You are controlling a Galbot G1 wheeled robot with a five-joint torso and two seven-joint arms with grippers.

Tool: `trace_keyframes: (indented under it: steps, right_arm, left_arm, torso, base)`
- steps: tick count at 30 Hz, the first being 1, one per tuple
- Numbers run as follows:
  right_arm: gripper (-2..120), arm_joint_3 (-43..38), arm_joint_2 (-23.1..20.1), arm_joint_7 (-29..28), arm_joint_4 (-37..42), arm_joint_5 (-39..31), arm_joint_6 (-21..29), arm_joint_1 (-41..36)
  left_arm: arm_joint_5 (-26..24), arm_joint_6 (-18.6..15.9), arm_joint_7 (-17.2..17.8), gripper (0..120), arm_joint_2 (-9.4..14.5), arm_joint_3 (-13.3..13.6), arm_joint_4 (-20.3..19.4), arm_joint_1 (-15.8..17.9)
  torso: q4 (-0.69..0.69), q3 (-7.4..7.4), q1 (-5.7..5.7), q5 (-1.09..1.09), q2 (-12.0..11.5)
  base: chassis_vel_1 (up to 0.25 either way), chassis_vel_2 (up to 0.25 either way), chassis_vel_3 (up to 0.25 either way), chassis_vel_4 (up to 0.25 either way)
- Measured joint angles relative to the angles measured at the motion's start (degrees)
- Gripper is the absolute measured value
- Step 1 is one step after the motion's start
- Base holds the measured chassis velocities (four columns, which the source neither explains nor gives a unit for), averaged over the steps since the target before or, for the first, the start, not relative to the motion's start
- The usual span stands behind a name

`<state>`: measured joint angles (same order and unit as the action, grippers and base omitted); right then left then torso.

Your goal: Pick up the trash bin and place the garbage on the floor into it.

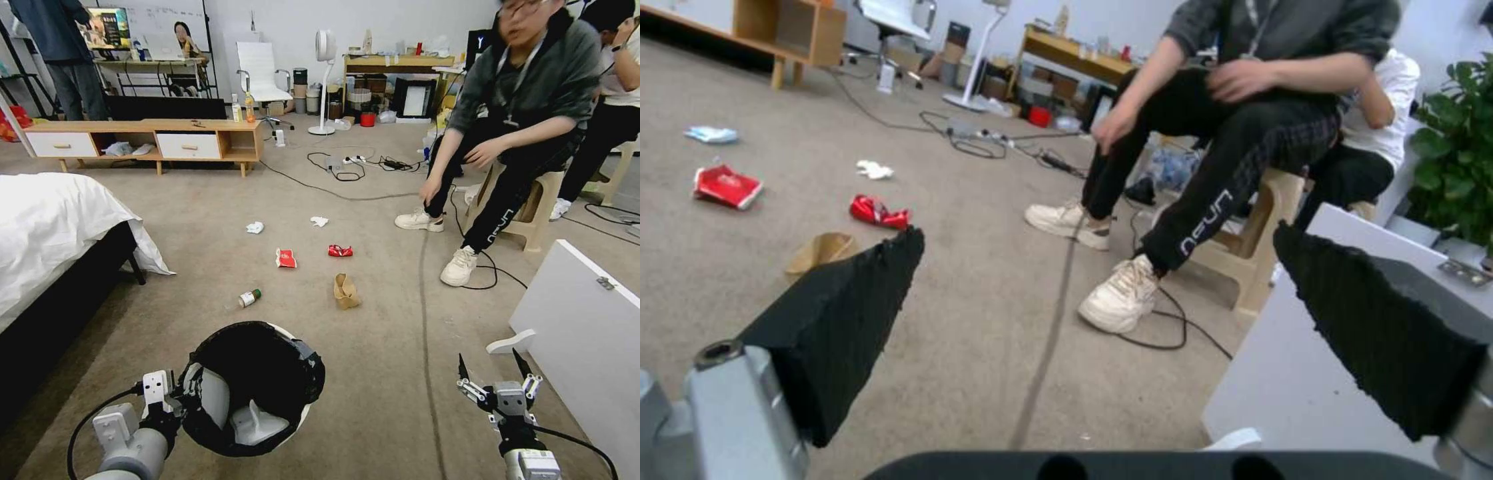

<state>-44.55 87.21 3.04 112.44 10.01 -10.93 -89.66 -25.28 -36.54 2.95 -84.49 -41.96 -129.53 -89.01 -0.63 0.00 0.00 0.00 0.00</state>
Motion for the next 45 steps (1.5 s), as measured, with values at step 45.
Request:
trace_keyframes:
  steps: [45]
  right_arm:
    - [100, 0.08, 0.02, 0.05, -0.29, 0.57, -0.35, 0.03]
  left_arm:
    - [0.19, 0.09, 0.02, 7, 0.01, 0.12, -0.15, -0.45]
  torso:
    - [0.00, 0.00, 0.00, 0.00, 0.00]
  base:
    - [-0.031, 0.089, 0.030, -0.091]
